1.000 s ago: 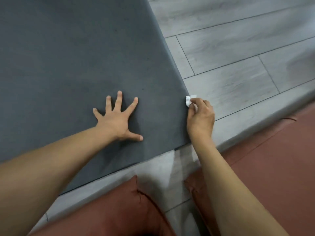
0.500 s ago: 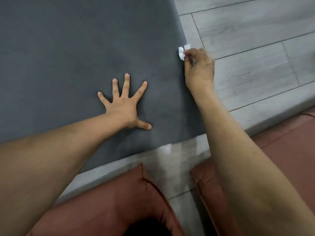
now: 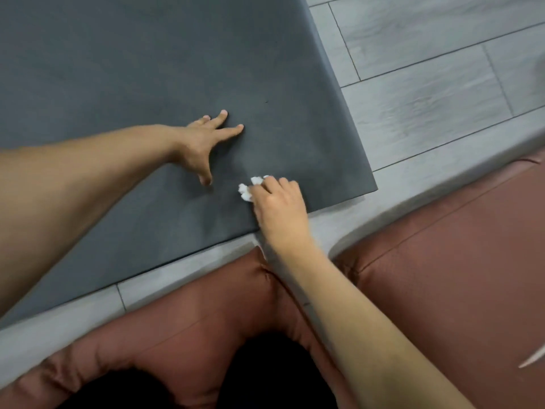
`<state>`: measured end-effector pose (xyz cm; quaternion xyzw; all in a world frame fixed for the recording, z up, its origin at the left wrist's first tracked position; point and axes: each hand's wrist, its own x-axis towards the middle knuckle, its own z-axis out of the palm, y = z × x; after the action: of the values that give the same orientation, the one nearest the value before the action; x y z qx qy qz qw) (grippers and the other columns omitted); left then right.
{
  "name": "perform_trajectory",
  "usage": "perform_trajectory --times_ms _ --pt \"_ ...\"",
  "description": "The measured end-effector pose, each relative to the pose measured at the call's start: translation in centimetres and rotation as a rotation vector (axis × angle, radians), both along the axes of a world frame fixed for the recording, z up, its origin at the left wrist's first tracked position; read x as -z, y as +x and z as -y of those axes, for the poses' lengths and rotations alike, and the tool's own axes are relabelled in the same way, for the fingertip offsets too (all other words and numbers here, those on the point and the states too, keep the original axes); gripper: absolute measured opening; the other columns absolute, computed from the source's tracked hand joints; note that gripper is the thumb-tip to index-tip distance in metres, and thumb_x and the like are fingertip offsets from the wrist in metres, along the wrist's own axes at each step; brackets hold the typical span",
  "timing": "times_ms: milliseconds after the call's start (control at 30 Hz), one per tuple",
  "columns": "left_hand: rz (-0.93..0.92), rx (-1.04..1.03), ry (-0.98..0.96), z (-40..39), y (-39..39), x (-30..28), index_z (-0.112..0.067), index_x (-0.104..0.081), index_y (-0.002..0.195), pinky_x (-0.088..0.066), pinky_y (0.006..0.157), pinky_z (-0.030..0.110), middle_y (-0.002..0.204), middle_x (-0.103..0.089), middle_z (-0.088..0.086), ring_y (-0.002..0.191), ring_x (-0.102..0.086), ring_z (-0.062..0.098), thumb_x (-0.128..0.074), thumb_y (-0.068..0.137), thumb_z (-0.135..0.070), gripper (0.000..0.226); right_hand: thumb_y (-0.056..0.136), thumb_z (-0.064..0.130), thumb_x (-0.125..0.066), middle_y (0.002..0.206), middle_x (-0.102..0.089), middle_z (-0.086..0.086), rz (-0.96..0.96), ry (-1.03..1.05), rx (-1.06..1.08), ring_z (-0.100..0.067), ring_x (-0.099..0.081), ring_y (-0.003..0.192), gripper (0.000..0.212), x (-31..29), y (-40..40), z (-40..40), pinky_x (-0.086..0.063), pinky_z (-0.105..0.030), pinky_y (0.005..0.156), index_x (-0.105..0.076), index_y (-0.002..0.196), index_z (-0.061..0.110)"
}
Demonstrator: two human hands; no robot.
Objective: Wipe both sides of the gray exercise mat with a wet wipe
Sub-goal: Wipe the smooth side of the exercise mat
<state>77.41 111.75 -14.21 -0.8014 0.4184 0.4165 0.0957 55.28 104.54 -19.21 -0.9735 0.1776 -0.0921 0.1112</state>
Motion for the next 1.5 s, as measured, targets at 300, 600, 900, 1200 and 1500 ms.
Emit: perform_trajectory --times_ms 300,600,900,1200,1500 --pt "0.153 0.053 -0.103 -1.5 -0.4 1.1 -0.048 0.006 0.159 -0.030 0.112 0.062 0.169 0.020 -0.007 0.157 0.000 0.026 -0.094 0.065 -0.044 0.137 0.078 0.011 -0.065 0.084 -0.057 -0.013 -0.073 0.149 0.358 -0.036 -0.055 0.072 0.010 -1.2 0.7 0.3 -0.044 -0.042 0.065 -0.061 0.088 0.012" --pt "0.422 -0.318 -0.458 -7.5 3.4 2.7 -0.018 -0.049 0.144 -0.043 0.104 0.052 0.153 -0.038 0.013 0.124 -0.045 0.043 -0.065 0.092 -0.025 0.055 0.077 0.007 -0.068 0.079 -0.055 -0.014 -0.068 0.014 0.244 -0.036 -0.052 0.067 0.013 -0.6 6.2 2.1 -0.042 -0.042 0.061 -0.059 0.085 0.011" --pt "0.731 -0.520 -0.522 -8.5 13.4 6.4 -0.018 -0.043 0.149 -0.029 0.114 0.051 0.158 -0.037 0.012 0.140 -0.038 0.037 -0.050 0.099 -0.035 0.053 0.073 -0.007 -0.068 0.070 -0.055 -0.014 0.016 0.004 0.013 -0.028 -0.042 0.056 0.018 0.7 24.6 4.9 -0.028 -0.031 0.056 -0.056 0.075 0.007" --pt "0.759 -0.653 -0.434 -8.7 29.3 9.4 -0.030 -0.016 0.163 -0.003 0.127 0.053 0.170 -0.013 0.006 0.157 -0.008 0.030 -0.019 0.098 -0.057 0.070 0.093 0.014 -0.059 0.077 -0.053 -0.007 0.121 0.087 0.087 -0.022 -0.041 0.066 0.010 3.0 37.8 5.1 -0.029 -0.030 0.062 -0.061 0.085 0.008" --pt "0.735 -0.678 -0.431 -8.3 29.8 9.3 -0.029 -0.021 0.162 -0.008 0.126 0.053 0.170 -0.019 0.004 0.157 -0.013 0.029 -0.025 0.096 -0.054 0.070 0.093 0.015 -0.055 0.094 -0.061 -0.008 0.242 0.095 -0.054 -0.027 -0.051 0.084 0.009 0.6 54.1 8.4 -0.032 -0.027 0.072 -0.062 0.098 0.012"
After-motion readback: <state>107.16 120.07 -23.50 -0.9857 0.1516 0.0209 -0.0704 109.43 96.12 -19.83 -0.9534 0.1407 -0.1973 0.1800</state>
